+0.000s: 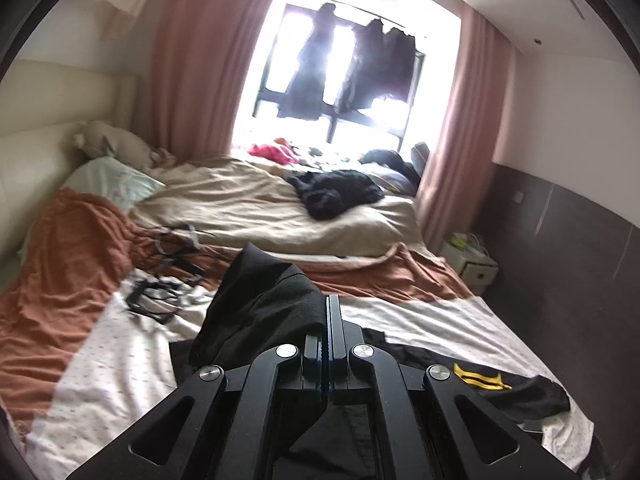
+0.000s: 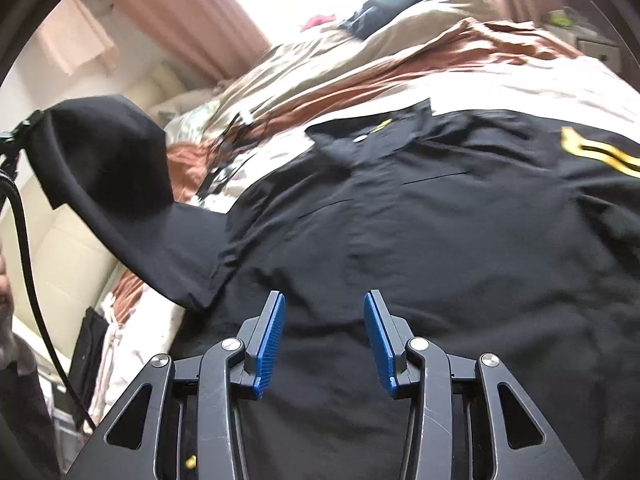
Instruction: Fold large clothes
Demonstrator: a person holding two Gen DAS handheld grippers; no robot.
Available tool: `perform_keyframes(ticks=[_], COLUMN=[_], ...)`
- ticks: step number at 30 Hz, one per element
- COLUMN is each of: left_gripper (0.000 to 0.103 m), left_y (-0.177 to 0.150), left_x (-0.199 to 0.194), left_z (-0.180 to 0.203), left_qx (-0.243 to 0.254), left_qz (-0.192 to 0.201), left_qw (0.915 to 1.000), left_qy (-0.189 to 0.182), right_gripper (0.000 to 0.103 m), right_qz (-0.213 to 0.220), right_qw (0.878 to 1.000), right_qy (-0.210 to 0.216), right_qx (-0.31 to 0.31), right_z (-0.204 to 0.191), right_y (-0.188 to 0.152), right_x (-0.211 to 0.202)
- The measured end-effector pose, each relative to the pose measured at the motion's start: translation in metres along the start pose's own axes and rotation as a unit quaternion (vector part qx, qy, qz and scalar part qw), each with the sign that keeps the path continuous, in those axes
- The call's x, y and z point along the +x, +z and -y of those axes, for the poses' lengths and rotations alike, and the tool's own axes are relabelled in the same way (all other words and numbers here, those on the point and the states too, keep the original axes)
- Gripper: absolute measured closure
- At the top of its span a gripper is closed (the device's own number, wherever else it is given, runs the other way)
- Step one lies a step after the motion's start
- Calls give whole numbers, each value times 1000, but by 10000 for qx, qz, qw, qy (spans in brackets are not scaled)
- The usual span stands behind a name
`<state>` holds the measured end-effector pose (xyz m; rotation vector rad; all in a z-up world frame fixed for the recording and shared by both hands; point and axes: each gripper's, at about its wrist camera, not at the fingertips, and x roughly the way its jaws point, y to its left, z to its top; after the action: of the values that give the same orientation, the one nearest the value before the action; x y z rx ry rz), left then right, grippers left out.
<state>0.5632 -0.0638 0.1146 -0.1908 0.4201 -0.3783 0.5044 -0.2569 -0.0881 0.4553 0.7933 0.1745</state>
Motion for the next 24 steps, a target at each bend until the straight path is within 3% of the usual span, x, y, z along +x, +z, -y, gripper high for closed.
perform_keyframes(ticks=[9, 13, 15, 17, 19, 21, 24], left_gripper=[102, 102, 100, 89, 51, 30, 21], left_y=[-35, -60, -79, -100, -126, -145, -164], left_x=[62, 94, 113, 130, 143, 145, 137], left_z=[66, 92, 100, 105, 105, 103, 97], left_qx=[202, 338, 400, 429, 299, 261, 310], left_qz=[-609, -1118, -1556, -2033, -2574, -2827, -2935], left_qw=[9973, 9922, 9859, 9768, 9635, 9567, 9539], left_qy=[-369, -430, -469, -519, -671, -650, -550], right_gripper=[61, 61, 61, 61, 61, 61, 61], right_qz=[262, 308, 288, 297, 325, 299, 256], right_qw=[9969, 9946, 9932, 9917, 9908, 9911, 9926], right_qy=[-339, -465, -473, -406, -480, -506, -470], right_qx=[653, 871, 1020, 1180, 1224, 1193, 1090], right_z=[80, 106, 118, 126, 130, 130, 125], right_y=[-25, -36, -40, -44, -47, -48, -49], right_x=[-67, -83, -88, -93, -97, -97, -96])
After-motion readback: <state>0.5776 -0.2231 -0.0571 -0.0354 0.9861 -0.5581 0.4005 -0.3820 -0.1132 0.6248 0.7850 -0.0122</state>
